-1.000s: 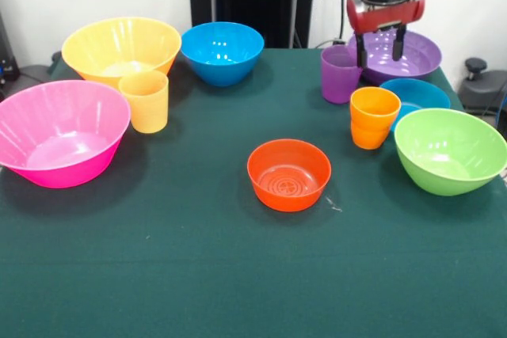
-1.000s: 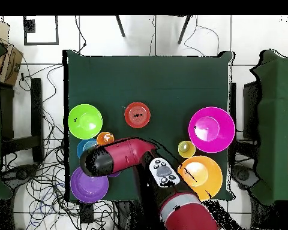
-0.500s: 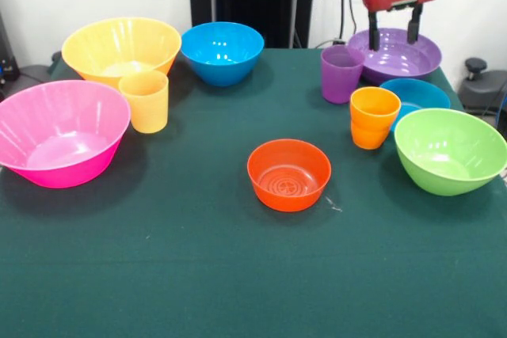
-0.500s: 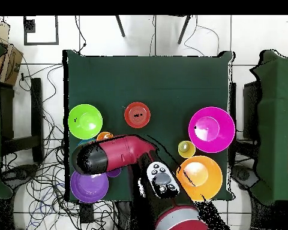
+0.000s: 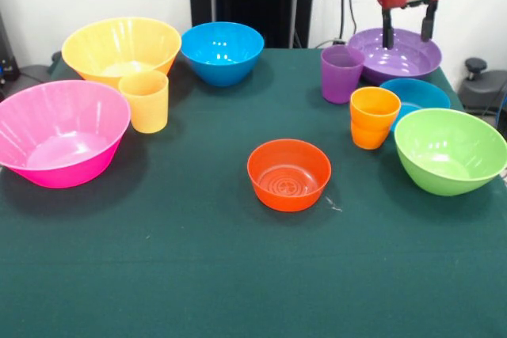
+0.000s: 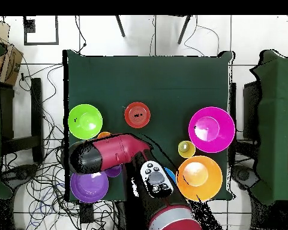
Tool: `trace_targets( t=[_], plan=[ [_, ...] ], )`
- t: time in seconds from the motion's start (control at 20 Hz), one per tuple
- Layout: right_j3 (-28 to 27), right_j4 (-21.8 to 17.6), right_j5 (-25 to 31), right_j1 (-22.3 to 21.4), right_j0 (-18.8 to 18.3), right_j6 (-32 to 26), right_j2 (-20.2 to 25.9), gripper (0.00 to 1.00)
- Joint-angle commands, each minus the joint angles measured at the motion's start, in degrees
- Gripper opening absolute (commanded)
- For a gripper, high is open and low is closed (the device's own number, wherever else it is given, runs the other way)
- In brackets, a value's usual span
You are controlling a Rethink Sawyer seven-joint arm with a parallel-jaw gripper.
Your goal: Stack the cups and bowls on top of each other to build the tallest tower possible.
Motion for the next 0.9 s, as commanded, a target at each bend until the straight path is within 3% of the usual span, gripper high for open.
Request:
trace_targets(
  t=[0.05, 0.45, 0.7, 0.9],
  plan=[
    [-4.8, -3.8, 2.4, 5.9, -0.1, -1.7, 0.7, 1.0],
    [-9.1, -7.7, 5.8, 7.4, -0.6, -5.8, -0.1, 1.0],
    [-9.9, -10.2, 5.0, 8.4, -1.6, -6.7, 0.2, 1.0],
    [-10.3, -10.1, 6.5, 8.9, -2.9, -7.3, 1.5, 1.0]
  ],
)
